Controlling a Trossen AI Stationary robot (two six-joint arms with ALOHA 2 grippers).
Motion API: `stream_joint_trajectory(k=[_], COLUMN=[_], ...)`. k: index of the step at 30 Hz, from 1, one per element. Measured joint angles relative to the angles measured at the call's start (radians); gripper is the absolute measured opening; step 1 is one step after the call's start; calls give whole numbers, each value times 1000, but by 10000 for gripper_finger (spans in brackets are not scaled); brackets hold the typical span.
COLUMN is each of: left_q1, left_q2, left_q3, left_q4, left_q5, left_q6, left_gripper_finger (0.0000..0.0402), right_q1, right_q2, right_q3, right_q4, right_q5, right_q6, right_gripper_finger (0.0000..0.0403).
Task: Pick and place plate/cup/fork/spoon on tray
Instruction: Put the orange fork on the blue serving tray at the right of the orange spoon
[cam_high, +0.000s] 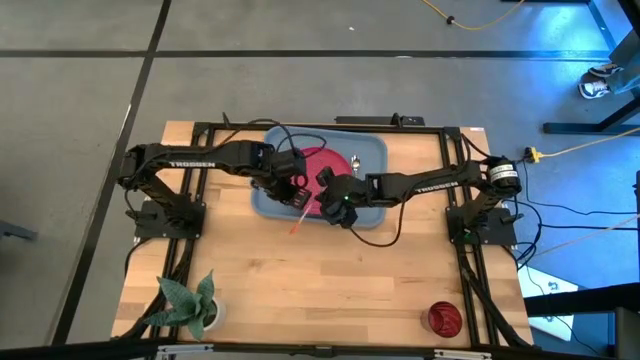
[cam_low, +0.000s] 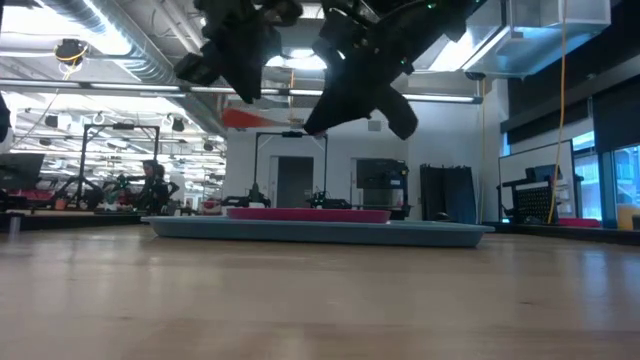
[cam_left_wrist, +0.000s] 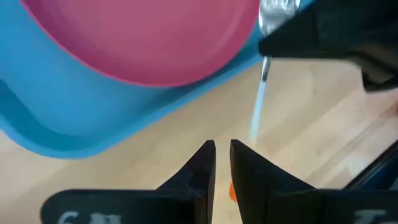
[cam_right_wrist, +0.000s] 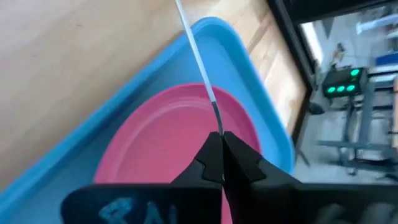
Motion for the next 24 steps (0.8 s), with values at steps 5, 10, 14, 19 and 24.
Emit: stream_joint_trajectory(k=[5,10,14,19,24], left_q1=[25,45,50,52,53], left_q2=[-66,-132,-182,-229,-246], left_q3=[0,0,1,0,-2], left_q4=[-72,-122,-150,-181,-190], left_q5=[-62,-126,-161,-215,-251], left_q6=[37,73,119,188,236], left_gripper_finger=[41,41,41,41,41], right_q1=[0,-3,-3,3,12], right_q2=[-27,-86,-157,-267,-302], right_q3=[13,44,55,58,55], right_q4=[-86,-199,-295,-398,-493], right_q5=[-22,-48,-35,-32,33], right_q6=[161,297,383,455,449], right_gripper_finger=[0,0,0,0,0])
